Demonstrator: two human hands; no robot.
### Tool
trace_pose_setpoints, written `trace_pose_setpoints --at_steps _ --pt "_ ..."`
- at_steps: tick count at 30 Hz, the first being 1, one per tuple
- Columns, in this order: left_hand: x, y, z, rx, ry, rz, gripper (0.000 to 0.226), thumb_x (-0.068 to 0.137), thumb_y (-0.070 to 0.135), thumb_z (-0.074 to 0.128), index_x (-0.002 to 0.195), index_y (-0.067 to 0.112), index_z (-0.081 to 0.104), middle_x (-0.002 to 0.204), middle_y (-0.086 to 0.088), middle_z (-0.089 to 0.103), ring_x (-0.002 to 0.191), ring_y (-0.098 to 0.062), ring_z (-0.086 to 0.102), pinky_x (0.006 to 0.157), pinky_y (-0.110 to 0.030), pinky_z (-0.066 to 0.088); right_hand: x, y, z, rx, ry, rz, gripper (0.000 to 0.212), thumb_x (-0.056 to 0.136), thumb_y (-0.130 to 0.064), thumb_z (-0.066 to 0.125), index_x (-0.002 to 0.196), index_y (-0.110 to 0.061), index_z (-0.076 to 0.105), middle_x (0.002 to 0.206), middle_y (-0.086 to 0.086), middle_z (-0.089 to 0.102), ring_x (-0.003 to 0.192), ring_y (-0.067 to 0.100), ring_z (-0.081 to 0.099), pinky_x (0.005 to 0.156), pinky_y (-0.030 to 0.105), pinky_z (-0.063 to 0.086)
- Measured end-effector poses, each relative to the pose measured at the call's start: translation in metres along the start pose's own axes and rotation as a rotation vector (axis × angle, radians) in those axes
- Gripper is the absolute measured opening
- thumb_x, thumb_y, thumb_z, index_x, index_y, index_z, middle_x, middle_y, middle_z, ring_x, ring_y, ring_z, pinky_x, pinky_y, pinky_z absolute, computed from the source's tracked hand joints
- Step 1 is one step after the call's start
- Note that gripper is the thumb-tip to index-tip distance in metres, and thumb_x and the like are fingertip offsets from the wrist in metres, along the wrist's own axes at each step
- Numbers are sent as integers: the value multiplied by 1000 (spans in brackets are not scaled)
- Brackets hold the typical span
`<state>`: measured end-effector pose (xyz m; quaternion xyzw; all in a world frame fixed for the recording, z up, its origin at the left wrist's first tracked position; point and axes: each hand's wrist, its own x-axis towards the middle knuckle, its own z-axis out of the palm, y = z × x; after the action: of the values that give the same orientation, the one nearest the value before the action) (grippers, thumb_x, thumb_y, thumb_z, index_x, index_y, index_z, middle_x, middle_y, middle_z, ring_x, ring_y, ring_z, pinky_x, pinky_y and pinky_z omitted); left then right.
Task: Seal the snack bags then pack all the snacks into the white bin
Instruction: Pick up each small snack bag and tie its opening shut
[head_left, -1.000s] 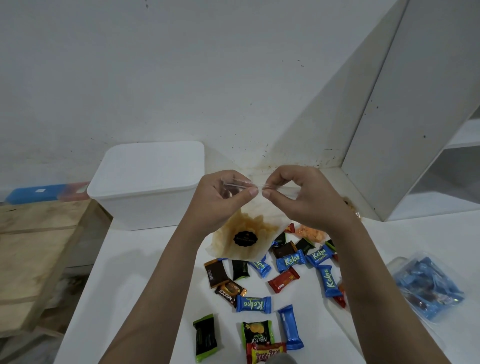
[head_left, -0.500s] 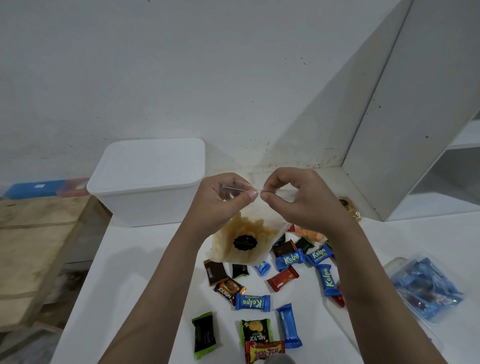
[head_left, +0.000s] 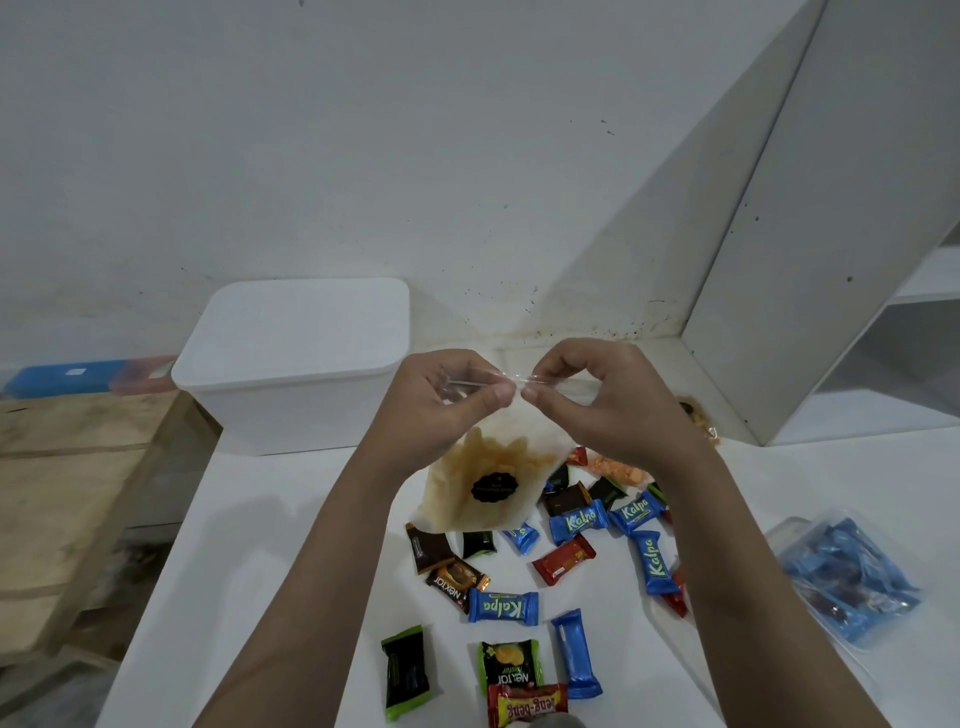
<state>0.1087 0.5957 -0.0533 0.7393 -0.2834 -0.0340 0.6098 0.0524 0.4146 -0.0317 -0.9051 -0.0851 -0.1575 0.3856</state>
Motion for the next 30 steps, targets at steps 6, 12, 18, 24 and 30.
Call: trace_pose_setpoints --at_steps 6,12,18,24,30 --pt "1 4 -10 -70 -8 -61 10 79 10 72 73 18 72 69 1 71 69 -16 66 68 -22 53 -4 1 -11 130 -7 69 8 83 -17 70 75 -18 68 65 -18 64 64 -9 58 59 3 39" --pt "0 17 -7 264 -58 -67 8 79 18 75 86 22 73 83 10 73 83 2 67 79 -14 50 -6 0 -8 5 -46 21 8 84 -14 67 77 -13 69 70 -14 64 72 -11 58 62 2 39" --pt "2 27 3 508 -52 4 11 73 44 72 80 36 72 82 22 68 92 4 61 104 -45 32 -6 -2 -5 -31 -46 -31 9 84 -11 65 75 -14 66 70 -12 64 73 -6 58 66 3 39" --pt "1 29 2 482 -99 49 6 73 44 64 71 40 67 80 25 66 87 3 61 99 -50 37 -6 -4 -4 -31 -50 -57 8 84 -11 64 77 -14 66 72 -13 64 74 -5 58 67 4 39" --pt "-1 25 2 444 -54 62 3 74 38 62 74 38 65 77 27 65 84 0 61 96 -53 40 -7 -7 1 -15 -47 -67 7 86 -11 63 81 -13 68 75 -17 62 81 -5 57 69 1 38"
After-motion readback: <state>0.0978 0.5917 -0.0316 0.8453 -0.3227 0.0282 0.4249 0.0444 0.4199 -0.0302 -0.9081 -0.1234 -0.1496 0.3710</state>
